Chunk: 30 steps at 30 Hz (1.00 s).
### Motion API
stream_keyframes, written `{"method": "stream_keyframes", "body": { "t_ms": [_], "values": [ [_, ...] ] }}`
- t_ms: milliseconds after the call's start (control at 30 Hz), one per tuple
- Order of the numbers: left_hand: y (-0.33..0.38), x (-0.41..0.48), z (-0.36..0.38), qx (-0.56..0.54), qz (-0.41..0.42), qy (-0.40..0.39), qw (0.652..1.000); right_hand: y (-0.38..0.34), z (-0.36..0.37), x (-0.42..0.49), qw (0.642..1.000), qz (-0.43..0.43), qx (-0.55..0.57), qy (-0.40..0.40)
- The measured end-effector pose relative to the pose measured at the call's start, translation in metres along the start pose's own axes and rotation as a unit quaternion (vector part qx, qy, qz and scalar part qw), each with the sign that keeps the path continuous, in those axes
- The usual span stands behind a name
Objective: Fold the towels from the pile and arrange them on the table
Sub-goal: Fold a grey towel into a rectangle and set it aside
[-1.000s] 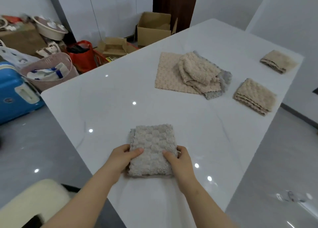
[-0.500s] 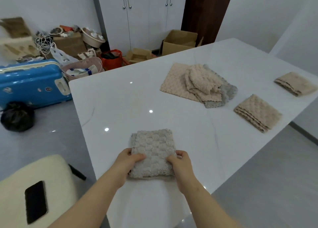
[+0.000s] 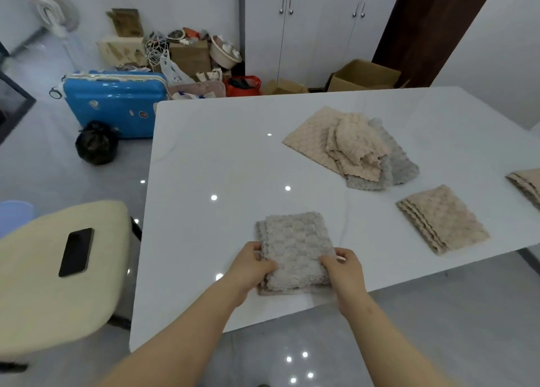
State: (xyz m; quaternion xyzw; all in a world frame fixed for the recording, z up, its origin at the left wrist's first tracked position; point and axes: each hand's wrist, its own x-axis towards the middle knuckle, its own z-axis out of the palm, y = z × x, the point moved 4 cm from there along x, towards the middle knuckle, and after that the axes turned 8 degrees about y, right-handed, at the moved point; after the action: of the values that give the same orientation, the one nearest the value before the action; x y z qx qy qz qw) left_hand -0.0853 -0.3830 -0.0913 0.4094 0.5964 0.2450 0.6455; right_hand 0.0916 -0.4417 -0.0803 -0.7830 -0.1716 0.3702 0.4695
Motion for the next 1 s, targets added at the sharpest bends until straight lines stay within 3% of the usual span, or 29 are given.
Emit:
{"method": "stream_keyframes", "body": {
  "t_ms": [333,467,600,700,867,1000],
  "values": [
    [-0.008,-0.009,0.01,0.097,0.047,0.056,0.993,-0.002,-0.008,0.0,0.988,-0.054,-0.139,0.023],
    [-0.002,-0.014,0.006,0.238,0.094,0.109,0.961,-0.013,-0.01,-0.01,0.933,-0.12,-0.327,0.09],
    [0.02,-0.014,-0.012,0.187,0.138,0.18,0.956,-0.042,0.012,-0.026,0.923,-0.224,-0.298,0.099],
    [0.039,-0.009,-0.035,0.184,0.174,0.18,0.95,-0.061,0.043,-0.036,0.92,-0.264,-0.283,0.061],
    [0.061,0.01,-0.084,0.249,0.209,0.161,0.932,-0.075,0.093,-0.044,0.927,-0.249,-0.282,0.005],
    [0.084,0.041,-0.118,0.283,0.224,0.119,0.925,-0.086,0.137,-0.037,0.93,-0.243,-0.276,0.008]
  ]
}}
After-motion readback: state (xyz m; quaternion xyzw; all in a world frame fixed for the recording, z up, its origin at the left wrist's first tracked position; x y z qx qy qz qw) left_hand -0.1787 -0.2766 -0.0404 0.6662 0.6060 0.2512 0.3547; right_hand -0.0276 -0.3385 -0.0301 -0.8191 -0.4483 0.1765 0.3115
